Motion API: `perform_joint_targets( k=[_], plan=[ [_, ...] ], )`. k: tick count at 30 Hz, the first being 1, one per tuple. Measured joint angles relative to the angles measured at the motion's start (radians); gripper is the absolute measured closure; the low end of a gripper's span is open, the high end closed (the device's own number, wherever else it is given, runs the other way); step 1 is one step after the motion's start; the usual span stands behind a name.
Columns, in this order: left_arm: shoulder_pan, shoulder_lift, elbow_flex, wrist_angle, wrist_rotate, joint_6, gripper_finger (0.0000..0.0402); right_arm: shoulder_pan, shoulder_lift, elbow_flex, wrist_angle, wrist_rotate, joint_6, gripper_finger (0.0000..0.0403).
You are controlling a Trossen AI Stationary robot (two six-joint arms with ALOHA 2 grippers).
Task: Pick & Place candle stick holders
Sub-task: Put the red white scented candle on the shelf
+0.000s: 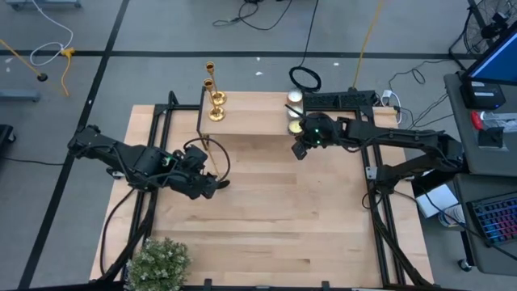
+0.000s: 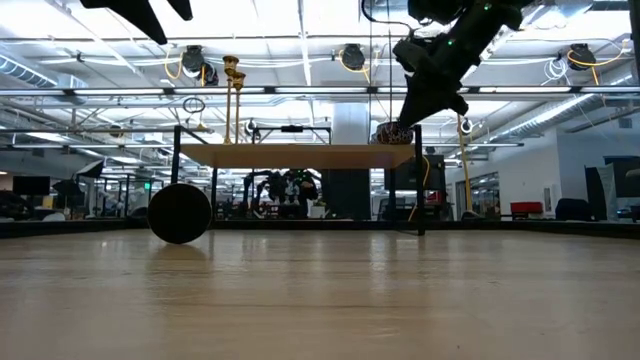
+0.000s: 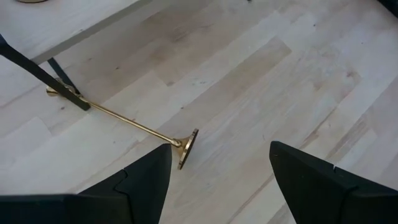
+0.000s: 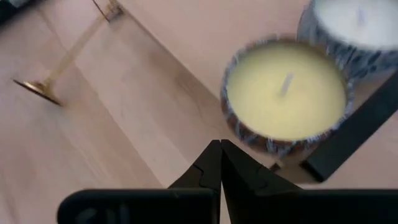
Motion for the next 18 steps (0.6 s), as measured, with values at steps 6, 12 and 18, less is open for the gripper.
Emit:
perform_joint_targets(
  k=[6,12,18],
  plan=[
    [0.0,0.0,0.0,-0.004,0.0,0.006,0.0128,-0.004,0.007,-0.002,-0.005,-0.004,0.007,0.0403],
    [0.0,0.0,0.0,-0.005,0.001,0.013,0.0128,-0.01,0.008,-0.002,-0.004,0.023,0.007,0.0403],
    [0.0,0.0,0.0,-0.014,0.001,0.013,0.0128,-0.012,0.008,-0.002,-0.005,0.023,0.007,0.0403]
  ],
)
